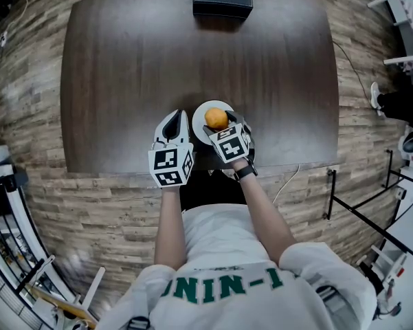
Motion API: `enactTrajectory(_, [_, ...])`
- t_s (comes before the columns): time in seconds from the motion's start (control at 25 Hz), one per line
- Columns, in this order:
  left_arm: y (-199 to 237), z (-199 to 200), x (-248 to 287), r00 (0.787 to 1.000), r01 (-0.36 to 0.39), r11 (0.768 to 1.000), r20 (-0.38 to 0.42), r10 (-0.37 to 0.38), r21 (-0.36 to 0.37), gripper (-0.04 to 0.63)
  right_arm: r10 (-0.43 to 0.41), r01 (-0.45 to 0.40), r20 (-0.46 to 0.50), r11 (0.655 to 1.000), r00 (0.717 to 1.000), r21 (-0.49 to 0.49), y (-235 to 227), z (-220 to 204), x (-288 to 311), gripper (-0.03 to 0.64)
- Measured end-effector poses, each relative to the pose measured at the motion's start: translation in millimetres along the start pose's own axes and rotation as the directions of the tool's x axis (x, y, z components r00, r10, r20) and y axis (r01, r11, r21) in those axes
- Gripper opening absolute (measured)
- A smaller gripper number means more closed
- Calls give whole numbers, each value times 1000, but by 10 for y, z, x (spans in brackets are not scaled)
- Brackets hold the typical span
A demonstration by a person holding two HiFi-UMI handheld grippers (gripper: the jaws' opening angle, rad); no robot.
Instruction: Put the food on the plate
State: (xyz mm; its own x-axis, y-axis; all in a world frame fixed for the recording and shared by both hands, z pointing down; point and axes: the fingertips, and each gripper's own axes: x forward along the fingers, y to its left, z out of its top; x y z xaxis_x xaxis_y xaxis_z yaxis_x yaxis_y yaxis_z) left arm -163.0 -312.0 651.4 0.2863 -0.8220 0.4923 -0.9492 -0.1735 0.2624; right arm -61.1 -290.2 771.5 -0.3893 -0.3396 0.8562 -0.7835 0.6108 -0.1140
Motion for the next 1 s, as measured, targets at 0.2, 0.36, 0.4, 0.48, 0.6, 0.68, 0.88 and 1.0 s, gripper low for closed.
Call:
enactTrajectory(0.2, [30,1,-37,1000,-13,1000,-5,13,-11,12,41,-45,53,996,998,76,12,21,-9,375])
enactTrajectory(0.36, [11,-5,-51,1000,-21,1000,-2,21,-13,12,52,-59,83,995,995,82,-5,51,-41,410])
enactTrajectory(0.4, [5,-4,-55,1000,-21,1000,-1,21,-13,12,55,-62,92,995,994,81,-7,68,-56,426])
enactTrajectory(0.48, [-4,9,-69,1000,-23,1000,3,23,-12,12,60,-69,105,994,993,81,-6,99,-89,470])
enactTrajectory(0.6, [-23,23,-100,999,-33,999,3,33,-9,12,54,-68,135,992,989,105,-43,134,-174,505])
enactTrajectory(0.68, [-48,51,-129,999,-38,999,8,38,-7,12,47,-66,160,991,986,117,-81,172,-261,505])
enactTrajectory(0.88, [-173,208,-218,998,-40,999,43,39,9,12,28,-59,237,991,971,122,-198,335,-556,487])
enactTrajectory(1.0, [-272,349,-303,997,-36,999,72,34,23,12,5,-44,290,991,957,127,-264,462,-805,454])
